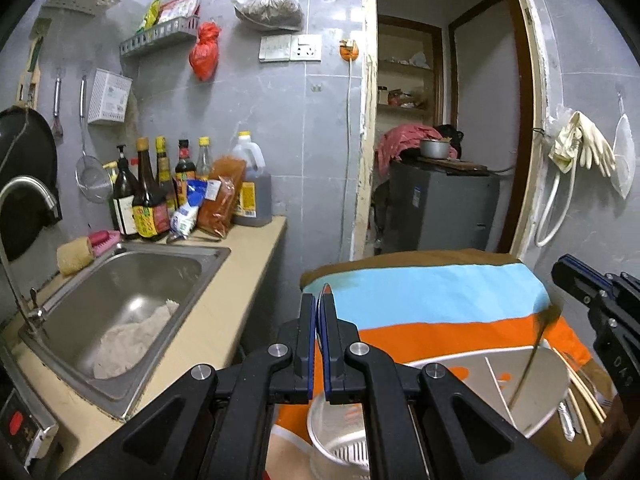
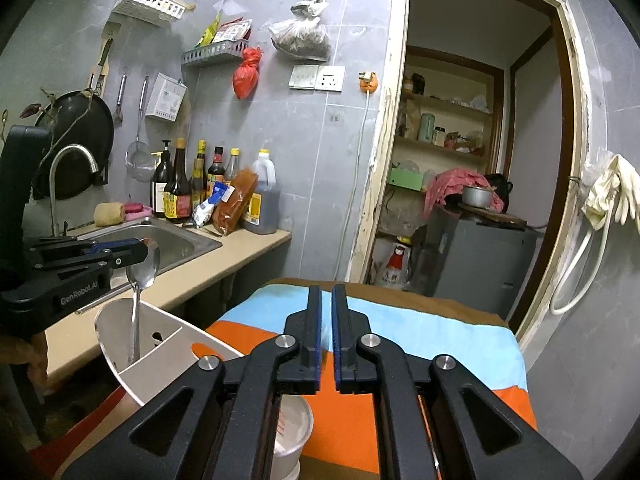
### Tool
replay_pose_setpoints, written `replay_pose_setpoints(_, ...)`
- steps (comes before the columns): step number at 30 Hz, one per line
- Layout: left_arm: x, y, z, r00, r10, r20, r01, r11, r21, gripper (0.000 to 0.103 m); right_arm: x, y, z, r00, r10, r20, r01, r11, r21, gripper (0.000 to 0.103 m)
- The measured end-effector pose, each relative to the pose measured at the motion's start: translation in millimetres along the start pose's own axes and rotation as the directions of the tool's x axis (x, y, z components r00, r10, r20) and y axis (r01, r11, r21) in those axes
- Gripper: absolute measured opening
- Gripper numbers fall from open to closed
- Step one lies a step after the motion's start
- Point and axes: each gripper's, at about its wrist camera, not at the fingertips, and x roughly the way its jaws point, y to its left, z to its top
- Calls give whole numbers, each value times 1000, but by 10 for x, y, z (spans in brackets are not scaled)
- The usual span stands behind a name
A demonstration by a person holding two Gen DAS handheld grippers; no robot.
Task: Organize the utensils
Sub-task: 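Open both tools over the white basket to drop the spoons, then move both open tools back to the remaining utensils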
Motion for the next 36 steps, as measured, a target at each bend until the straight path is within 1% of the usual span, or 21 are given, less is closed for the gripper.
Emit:
replay_pose_setpoints(1, -19, 2, 3, 1000, -8, -9, 8, 1000, -7, 3, -10, -16, 0, 1000, 1, -4, -1, 1000, 6, 22)
replay_pose_setpoints(2, -38, 4, -1, 1000, -15, -15, 14, 1000, -15, 3, -25, -36, 4, 1000, 2, -5, -2, 1000, 16, 38)
replay_pose_setpoints(3, -58, 11, 5, 999, -26, -26, 25, 999, -28, 4, -44, -57, 13, 1000, 2, 0, -2, 1000, 25, 44)
replay_pose_setpoints(4, -63, 18, 10, 999, -36, -35, 35, 999, -42, 5, -83, -92, 28, 1000, -1, 8, 1, 999, 37, 47)
replay_pose_setpoints(5, -74, 28, 13, 998, -49, -46, 46, 997, -65, 6, -100, -110, 39, 1000, -5, 9, 4, 999, 40, 47)
replay_pose_setpoints(6, -88, 34, 16, 997, -60, -55, 55, 995, -85, 8, -118, -133, 56, 1000, -8, 8, 7, 999, 43, 47)
replay_pose_setpoints(7, -97, 33, 14, 996, -65, -60, 59, 993, -99, 13, -143, -160, 70, 1000, -11, 7, 11, 999, 46, 48)
replay_pose_setpoints(8, -114, 25, 17, 995, -74, -62, 66, 991, -112, 16, -173, -199, 83, 1000, -15, 8, 15, 998, 53, 53)
replay_pose_setpoints(9, -142, 8, 23, 995, -83, -58, 76, 989, -125, 24, -205, -244, 96, 1000, -21, 9, 21, 998, 62, 56)
replay_pose_setpoints(10, -175, -17, 30, 994, -93, -51, 85, 987, -136, 34, -247, -307, 112, 999, -32, 13, 31, 997, 73, 63)
replay_pose_setpoints(11, -200, -40, 37, 994, -101, -44, 94, 985, -146, 38, -278, -357, 125, 999, -42, 15, 41, 996, 80, 67)
replay_pose_setpoints(12, -226, -68, 47, 993, -110, -36, 103, 983, -154, 46, -306, -408, 141, 999, -52, 18, 50, 995, 87, 68)
replay_pose_setpoints(15, -323, -228, 99, 991, -135, -7, 132, 978, -160, 56, -426, -627, 186, 995, -94, 26, 91, 988, 121, 79)
replay_pose_setpoints(16, -351, -296, 119, 990, -141, 1, 140, 978, -157, 61, -464, -698, 206, 994, -102, 30, 97, 986, 137, 85)
replay_pose_setpoints(17, -378, -345, 135, 989, -147, 10, 147, 977, -157, 65, -512, -786, 216, 993, -109, 34, 103, 982, 156, 93)
replay_pose_setpoints(18, -407, -400, 154, 988, -154, 21, 155, 975, -158, 71, -565, -876, 222, 992, -121, 40, 112, 978, 174, 96)
replay_pose_setpoints(19, -447, -479, 181, 986, -162, 40, 166, 973, -159, 77, -628, -981, 224, 989, -138, 51, 126, 974, 191, 98)
replay_pose_setpoints(25, -576, -876, 275, 979, -182, 90, 194, 971, -142, 92, -855, -1458, 201, 977, -203, 64, 184, 956, 230, 101)
replay_pose_setpoints(32, -609, -1412, 304, 971, -204, 120, 217, 971, -101, 99, -1117, -1951, 86, 959, -273, 79, 244, 933, 263, 101)
replay_pose_setpoints(34, -617, -1553, 295, 970, -204, 131, 217, 972, -92, 102, -1176, -2087, 48, 958, -277, 78, 247, 930, 273, 101)
replay_pose_setpoints(36, -637, -1715, 279, 968, -207, 143, 220, 972, -85, 102, -1223, -2212, 9, 957, -279, 77, 248, 929, 274, 101)
